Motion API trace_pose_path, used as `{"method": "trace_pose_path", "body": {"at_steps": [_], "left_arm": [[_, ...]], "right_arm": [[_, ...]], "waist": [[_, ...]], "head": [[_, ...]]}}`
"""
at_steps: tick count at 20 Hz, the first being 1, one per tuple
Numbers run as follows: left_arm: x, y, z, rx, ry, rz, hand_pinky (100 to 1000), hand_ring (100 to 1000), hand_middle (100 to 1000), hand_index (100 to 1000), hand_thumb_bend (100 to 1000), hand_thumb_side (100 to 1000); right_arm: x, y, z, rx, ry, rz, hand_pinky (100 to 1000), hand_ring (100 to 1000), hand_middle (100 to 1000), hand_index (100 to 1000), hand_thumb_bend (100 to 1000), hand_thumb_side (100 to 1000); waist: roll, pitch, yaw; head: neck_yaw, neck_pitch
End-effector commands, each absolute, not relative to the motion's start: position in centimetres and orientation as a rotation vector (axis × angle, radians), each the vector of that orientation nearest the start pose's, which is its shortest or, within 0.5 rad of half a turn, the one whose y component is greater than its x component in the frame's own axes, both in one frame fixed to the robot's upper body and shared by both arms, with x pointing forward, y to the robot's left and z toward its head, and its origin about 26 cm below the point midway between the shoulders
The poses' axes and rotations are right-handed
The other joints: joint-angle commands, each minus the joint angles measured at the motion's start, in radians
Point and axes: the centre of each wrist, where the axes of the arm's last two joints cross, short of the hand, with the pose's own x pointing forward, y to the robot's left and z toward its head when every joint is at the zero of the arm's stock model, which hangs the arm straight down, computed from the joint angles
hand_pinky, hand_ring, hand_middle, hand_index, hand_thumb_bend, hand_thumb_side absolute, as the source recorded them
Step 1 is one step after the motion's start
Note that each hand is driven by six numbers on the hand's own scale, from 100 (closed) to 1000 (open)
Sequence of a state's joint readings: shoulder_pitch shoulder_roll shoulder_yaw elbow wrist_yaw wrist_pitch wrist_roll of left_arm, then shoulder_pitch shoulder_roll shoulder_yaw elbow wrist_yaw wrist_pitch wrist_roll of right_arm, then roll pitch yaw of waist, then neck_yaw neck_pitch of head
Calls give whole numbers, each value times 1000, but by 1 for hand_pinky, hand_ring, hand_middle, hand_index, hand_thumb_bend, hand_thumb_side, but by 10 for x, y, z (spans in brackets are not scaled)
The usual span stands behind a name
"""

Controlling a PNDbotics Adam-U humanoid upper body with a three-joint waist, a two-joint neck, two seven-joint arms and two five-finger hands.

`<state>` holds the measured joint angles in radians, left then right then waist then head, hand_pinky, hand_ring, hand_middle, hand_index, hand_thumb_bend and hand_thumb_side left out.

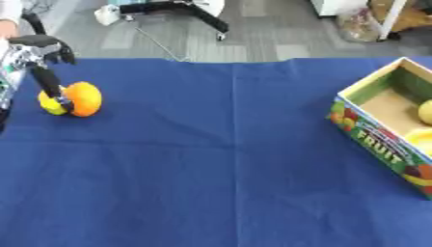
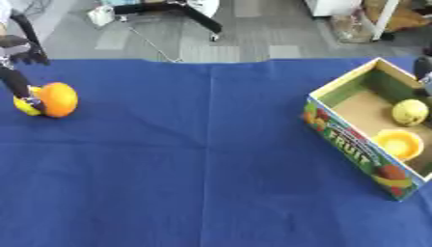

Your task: Pick up the objects with one hand, pass them to the other hand, and then place them into the box on the other side of the table.

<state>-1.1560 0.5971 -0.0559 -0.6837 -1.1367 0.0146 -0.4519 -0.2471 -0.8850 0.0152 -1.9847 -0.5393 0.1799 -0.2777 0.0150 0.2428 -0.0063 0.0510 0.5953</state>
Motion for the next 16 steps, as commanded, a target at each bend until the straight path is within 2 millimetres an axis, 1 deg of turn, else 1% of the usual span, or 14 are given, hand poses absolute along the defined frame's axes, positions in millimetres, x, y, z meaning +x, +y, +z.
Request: {"method": "trace_pose_path", "body": {"at_steps": [1, 4, 8, 9, 12, 15, 16], "left_arm": [[491, 360, 291, 1284, -981, -1204, 807, 792, 754, 801, 842, 100], [493, 360, 285, 1285, -970, -1181, 803, 786, 747, 799, 827, 100], [494, 362, 277, 1278, -988, -1148, 797, 777, 740, 795, 755, 100], [494, 362, 275, 1277, -993, -1139, 794, 773, 738, 788, 703, 100], [494, 363, 270, 1275, -995, -1108, 795, 773, 741, 788, 667, 100], [495, 364, 264, 1262, -985, -1084, 797, 774, 744, 776, 612, 100], [495, 365, 262, 1255, -979, -1080, 797, 775, 744, 775, 610, 100]], "right_arm": [[284, -331, 258, -276, -2001, 318, 708, 845, 873, 866, 224, 368], [285, -330, 257, -275, -1999, 318, 708, 844, 873, 865, 223, 369], [285, -329, 257, -272, -1999, 319, 708, 845, 874, 864, 219, 372], [285, -329, 256, -271, -1997, 319, 709, 845, 874, 864, 218, 374], [285, -328, 256, -269, -1995, 319, 710, 845, 874, 863, 217, 375], [285, -328, 255, -269, -1994, 319, 711, 845, 875, 863, 214, 377], [286, -328, 255, -269, -1994, 319, 711, 845, 875, 863, 214, 377]], "waist": [[-15, 3, -2], [-16, 6, -4], [-17, 10, -8], [-17, 11, -9], [-16, 13, -12], [-16, 14, -13], [-16, 14, -13]], "head": [[8, -13], [12, -13], [16, -16], [18, -16], [22, -17], [26, -15], [26, -14]]}}
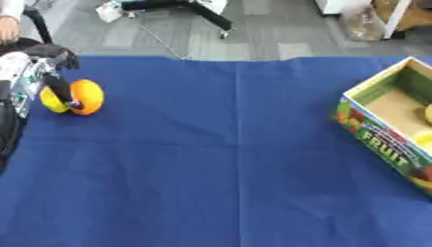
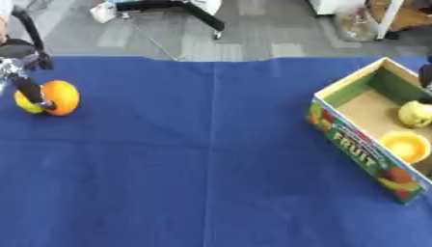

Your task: Pick up the objects with one hand, pass them to the other hand, and then place them into the box on the other side of the table.

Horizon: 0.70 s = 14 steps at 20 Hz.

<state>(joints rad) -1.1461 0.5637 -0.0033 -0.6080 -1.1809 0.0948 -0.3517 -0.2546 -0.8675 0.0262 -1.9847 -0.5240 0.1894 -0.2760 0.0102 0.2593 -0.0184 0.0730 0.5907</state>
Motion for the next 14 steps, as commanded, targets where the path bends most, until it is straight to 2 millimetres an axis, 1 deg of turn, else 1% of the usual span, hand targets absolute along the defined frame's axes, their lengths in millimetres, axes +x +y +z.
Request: {"method": "trace_pose_path", "body": {"at_steps": [1, 2, 6, 8, 9, 11, 14], "left_arm": [[495, 365, 260, 1245, -972, -1079, 800, 778, 748, 765, 572, 100], [496, 366, 258, 1232, -963, -1079, 800, 778, 748, 763, 567, 100], [496, 367, 252, 1198, -938, -1086, 779, 766, 723, 703, 426, 100], [496, 366, 252, 1204, -941, -1087, 755, 747, 689, 646, 292, 100], [496, 366, 252, 1210, -947, -1085, 747, 741, 677, 620, 249, 100], [496, 365, 253, 1222, -960, -1083, 734, 729, 658, 571, 213, 100], [496, 362, 256, 1237, -981, -1084, 726, 720, 646, 537, 206, 100]], "right_arm": [[286, -328, 255, -269, -1994, 319, 711, 845, 875, 863, 212, 377], [286, -328, 255, -268, -1993, 319, 711, 845, 875, 863, 212, 377], [285, -328, 255, -269, -1991, 319, 712, 845, 875, 862, 208, 380], [285, -328, 254, -269, -1990, 319, 712, 845, 874, 862, 207, 381], [285, -328, 254, -269, -1989, 320, 712, 845, 874, 862, 206, 381], [285, -328, 254, -268, -1988, 320, 712, 845, 874, 861, 205, 382], [285, -328, 254, -267, -1986, 320, 712, 845, 874, 862, 202, 382]], "waist": [[-11, -2, -1], [-10, -2, -1], [-10, -3, 0], [-11, -4, 0], [-11, -4, 0], [-11, -6, 0], [-11, -9, 2]], "head": [[5, -9], [5, -8], [5, -3], [5, -2], [4, -1], [2, 2], [-2, 6]]}}
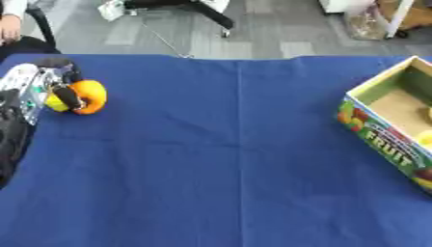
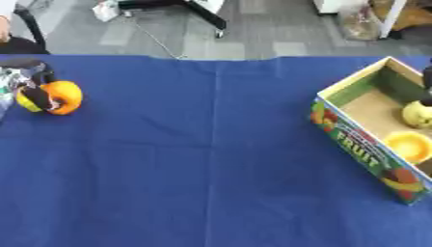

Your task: Pick up the objects with one hand, pass them to the other hand, and then place them into the box on the other side of the table.

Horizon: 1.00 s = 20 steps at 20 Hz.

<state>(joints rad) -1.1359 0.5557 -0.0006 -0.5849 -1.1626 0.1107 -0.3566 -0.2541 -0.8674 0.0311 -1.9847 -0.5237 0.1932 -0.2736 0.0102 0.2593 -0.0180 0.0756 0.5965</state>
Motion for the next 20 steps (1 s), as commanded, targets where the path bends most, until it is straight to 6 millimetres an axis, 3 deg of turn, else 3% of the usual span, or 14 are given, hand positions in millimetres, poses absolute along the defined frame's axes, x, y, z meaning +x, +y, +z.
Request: {"method": "trace_pose_path", "body": {"at_steps": [1, 11, 20], "left_arm": [[496, 361, 257, 1241, -988, -1086, 722, 715, 640, 524, 208, 100], [493, 351, 284, 1306, -1116, -1109, 688, 669, 603, 490, 217, 100], [471, 324, 340, 1372, -1410, -1157, 678, 634, 582, 470, 193, 100]], "right_arm": [[285, -328, 254, -267, -1986, 320, 713, 845, 874, 863, 201, 382], [284, -330, 252, -273, -1975, 315, 714, 844, 874, 862, 199, 389], [283, -333, 252, -281, -1975, 309, 714, 845, 874, 862, 186, 386]], "waist": [[-11, -11, 1], [-10, -21, 7], [-11, -35, 18]], "head": [[-7, 2], [-37, 14], [-57, 26]]}}
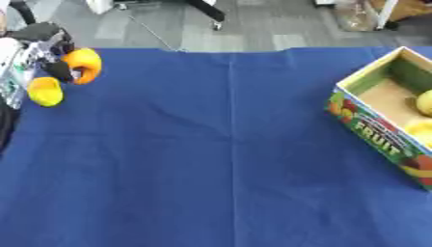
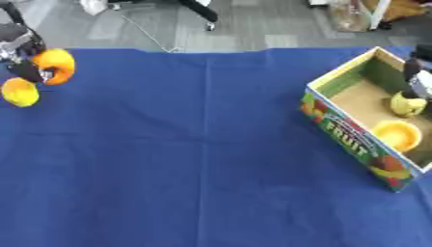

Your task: Pick up the objects with one hand, pass them to the other hand, and then place them into the box on the other side of the table.

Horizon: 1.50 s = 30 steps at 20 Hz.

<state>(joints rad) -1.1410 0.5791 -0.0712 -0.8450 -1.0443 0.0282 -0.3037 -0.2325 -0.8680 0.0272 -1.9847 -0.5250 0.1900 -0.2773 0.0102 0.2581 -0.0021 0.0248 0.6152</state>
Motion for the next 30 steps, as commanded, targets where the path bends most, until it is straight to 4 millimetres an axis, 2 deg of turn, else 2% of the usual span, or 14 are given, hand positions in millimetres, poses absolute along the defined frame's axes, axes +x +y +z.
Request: {"method": "trace_pose_path", "body": {"at_steps": [1, 3, 6, 14, 21, 26, 30], "left_arm": [[466, 321, 346, 1370, -1453, -1157, 677, 631, 580, 469, 190, 100], [457, 315, 358, 1368, -1537, -1148, 672, 620, 568, 462, 180, 100], [440, 308, 367, 1325, -1668, -1109, 664, 596, 547, 447, 104, 100], [404, 294, 358, 1082, -1936, -889, 646, 546, 504, 422, 100, 100], [386, 266, 331, 919, -2047, -732, 631, 521, 482, 410, 100, 100], [377, 242, 301, 807, -2089, -602, 614, 497, 461, 396, 100, 175], [376, 228, 279, 715, -2091, -536, 610, 487, 451, 390, 100, 196]], "right_arm": [[283, -334, 252, -281, -1975, 307, 714, 845, 875, 862, 186, 386], [283, -334, 253, -283, -1975, 304, 714, 846, 875, 863, 184, 386], [282, -336, 254, -288, -1974, 294, 713, 846, 875, 863, 180, 385], [281, -340, 257, -288, -1978, 289, 713, 847, 876, 863, 171, 383], [281, -341, 266, -276, -1997, 303, 714, 850, 878, 865, 173, 373], [282, -339, 282, -261, -2028, 348, 717, 850, 875, 865, 175, 361], [282, -337, 293, -258, -2043, 401, 720, 851, 874, 866, 178, 357]], "waist": [[-11, -35, 4], [-10, -39, 6], [-7, -49, 11], [-4, -69, 19], [-5, -88, 24], [-6, -101, 24], [-7, -107, 23]], "head": [[-8, 8], [-11, 10], [-17, 21], [-43, 58], [-55, 75], [-55, 79], [-57, 78]]}}
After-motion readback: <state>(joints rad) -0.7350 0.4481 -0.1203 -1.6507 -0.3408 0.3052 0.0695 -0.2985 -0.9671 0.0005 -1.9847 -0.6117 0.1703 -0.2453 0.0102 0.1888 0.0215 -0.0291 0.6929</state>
